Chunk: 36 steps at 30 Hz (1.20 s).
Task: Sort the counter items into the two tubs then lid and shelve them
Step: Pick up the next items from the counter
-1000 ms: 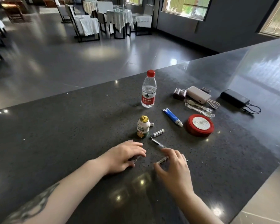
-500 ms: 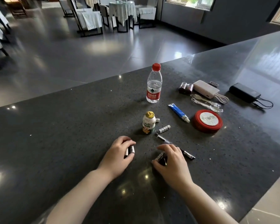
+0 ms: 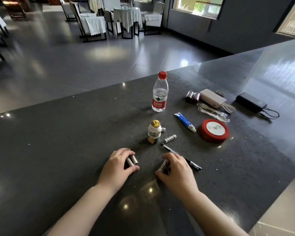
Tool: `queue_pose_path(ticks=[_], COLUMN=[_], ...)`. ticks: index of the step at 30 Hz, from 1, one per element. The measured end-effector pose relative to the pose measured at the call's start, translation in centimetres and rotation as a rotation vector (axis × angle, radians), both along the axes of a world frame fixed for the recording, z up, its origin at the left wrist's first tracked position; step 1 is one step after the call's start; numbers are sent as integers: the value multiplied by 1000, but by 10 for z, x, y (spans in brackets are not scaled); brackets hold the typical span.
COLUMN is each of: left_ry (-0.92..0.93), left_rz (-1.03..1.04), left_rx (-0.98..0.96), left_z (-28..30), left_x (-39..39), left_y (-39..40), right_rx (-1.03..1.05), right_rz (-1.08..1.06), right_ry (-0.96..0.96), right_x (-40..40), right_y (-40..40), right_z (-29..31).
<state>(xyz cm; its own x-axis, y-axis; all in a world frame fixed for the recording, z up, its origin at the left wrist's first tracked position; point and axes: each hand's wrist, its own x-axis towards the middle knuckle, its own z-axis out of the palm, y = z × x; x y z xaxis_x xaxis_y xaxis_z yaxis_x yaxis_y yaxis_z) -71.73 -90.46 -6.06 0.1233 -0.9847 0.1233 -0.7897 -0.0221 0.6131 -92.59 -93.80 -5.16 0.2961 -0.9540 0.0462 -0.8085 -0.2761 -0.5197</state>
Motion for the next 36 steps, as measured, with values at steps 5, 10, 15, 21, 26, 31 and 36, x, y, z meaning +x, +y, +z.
queue_pose_path(ticks=[5, 10, 15, 21, 26, 31, 36], left_ry=[17, 18, 23, 16, 19, 29, 58], left_rz=[50, 25, 6, 15, 6, 24, 66], left_rx=[-64, -72, -70, -59, -68, -77, -126], left_z=[-4, -5, -6, -6, -3, 3, 19], left_x=[-8, -14, -14, -14, -15, -10, 3], left_y=[-5, -11, -15, -14, -15, -9, 17], right_rx=[-76, -7, 47, 45, 17, -20, -46], right_rz=[-178, -242, -278, -303, -281, -139, 112], right_ry=[-139, -61, -45, -4, 63, 23, 37], right_x=[-9, -5, -2, 4, 6, -2, -17], right_y=[-41, -78, -86, -93, -95, -92, -63], right_z=[19, 16, 2, 3, 3, 17, 44])
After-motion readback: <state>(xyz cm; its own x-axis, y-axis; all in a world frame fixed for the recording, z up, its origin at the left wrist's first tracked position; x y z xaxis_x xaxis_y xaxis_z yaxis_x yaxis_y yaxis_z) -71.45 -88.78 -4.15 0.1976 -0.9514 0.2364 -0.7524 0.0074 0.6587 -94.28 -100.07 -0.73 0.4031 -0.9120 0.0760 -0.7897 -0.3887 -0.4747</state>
